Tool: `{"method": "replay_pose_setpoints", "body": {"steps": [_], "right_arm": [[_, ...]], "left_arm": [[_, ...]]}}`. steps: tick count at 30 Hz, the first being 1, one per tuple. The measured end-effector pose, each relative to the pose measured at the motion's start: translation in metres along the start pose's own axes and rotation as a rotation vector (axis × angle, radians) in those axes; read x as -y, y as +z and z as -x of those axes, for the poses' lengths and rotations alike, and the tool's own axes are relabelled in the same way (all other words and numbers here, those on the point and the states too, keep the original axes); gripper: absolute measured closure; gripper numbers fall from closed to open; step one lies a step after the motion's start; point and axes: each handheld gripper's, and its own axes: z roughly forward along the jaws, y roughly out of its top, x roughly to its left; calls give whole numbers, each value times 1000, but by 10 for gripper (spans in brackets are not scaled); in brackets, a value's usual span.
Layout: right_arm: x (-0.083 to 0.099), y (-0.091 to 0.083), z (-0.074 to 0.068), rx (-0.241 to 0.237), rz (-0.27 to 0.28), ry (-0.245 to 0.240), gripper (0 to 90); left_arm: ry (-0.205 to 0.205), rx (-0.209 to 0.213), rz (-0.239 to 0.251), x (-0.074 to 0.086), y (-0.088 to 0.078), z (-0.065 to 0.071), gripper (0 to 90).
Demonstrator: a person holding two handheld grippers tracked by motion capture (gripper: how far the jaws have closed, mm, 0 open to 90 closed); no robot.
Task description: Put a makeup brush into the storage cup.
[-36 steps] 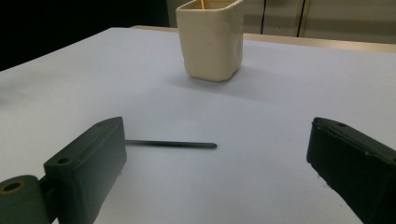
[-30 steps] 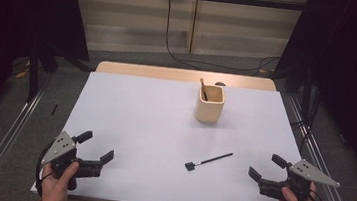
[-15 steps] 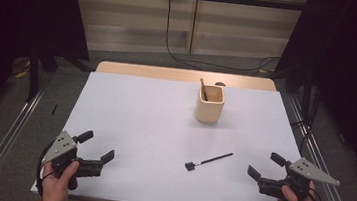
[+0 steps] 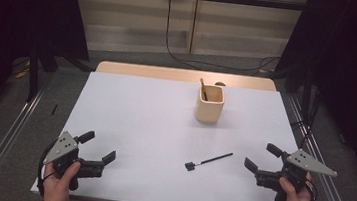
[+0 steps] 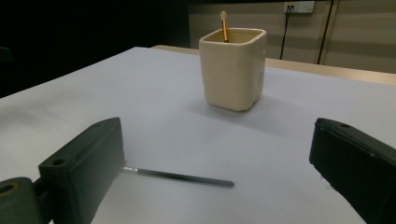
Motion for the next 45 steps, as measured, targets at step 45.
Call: {"method": "replay_pose_setpoints", "body": {"steps": [45], "right_arm": [[-91, 95, 2, -96, 65, -80, 21]], "left_arm": [[0, -2, 6, 0, 0, -1, 14]]}}
